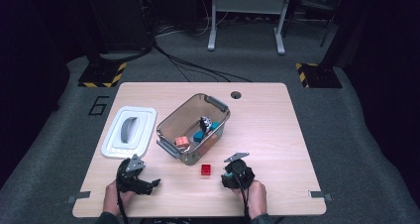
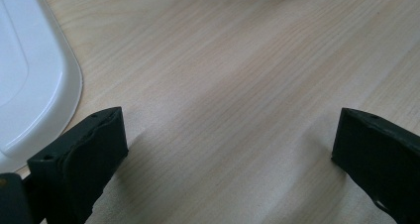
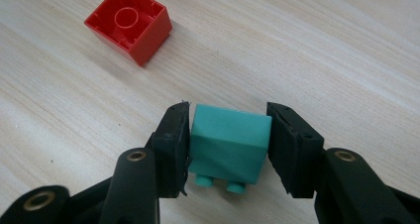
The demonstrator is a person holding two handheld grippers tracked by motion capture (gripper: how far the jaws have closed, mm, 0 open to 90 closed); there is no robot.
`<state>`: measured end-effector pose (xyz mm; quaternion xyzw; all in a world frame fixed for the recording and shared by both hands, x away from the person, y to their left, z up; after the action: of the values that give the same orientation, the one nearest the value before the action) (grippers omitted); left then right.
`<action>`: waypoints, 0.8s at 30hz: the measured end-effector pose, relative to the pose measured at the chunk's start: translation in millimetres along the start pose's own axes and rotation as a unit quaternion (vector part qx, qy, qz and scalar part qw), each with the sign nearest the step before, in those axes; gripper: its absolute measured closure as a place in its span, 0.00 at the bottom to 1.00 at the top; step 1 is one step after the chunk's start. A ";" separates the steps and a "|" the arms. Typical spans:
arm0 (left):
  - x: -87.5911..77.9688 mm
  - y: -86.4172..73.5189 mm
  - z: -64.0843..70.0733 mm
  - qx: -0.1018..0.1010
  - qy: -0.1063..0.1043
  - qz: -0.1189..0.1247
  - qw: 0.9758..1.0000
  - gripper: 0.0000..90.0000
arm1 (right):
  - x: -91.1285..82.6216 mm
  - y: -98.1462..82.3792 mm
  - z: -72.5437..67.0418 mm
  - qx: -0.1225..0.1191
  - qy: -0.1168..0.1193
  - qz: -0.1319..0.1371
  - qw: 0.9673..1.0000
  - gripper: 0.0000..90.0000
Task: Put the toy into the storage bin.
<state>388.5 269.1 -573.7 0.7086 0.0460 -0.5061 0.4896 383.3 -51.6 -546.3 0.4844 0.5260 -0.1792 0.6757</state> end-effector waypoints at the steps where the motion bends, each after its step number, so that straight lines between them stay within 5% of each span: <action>1: 0.0 0.0 0.0 0.000 0.000 0.000 1.000 0.00 | 0.1 0.1 0.7 -0.002 -0.001 0.001 1.000 0.59; 11: 0.0 0.0 0.0 0.000 0.000 0.000 1.000 0.00 | -2.8 1.5 1.0 -0.001 0.006 0.009 1.000 0.65; 24: 0.0 0.0 0.0 0.000 0.000 0.000 1.000 0.00 | -27.4 33.7 9.6 -0.004 0.024 0.053 0.998 0.65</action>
<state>388.5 269.1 -573.7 0.7085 0.0460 -0.5061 0.4896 403.2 -51.3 -506.6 0.5130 0.5165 -0.1290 0.6734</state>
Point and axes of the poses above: each handheld gripper's, and its own axes: x roughly forward along the jaws, y roughly out of its top, z roughly to its right, the point moved 6 cm from there along x, roughly forward along the jaws, and after that the axes turned 5 degrees about -z, right-handed, at the moved point
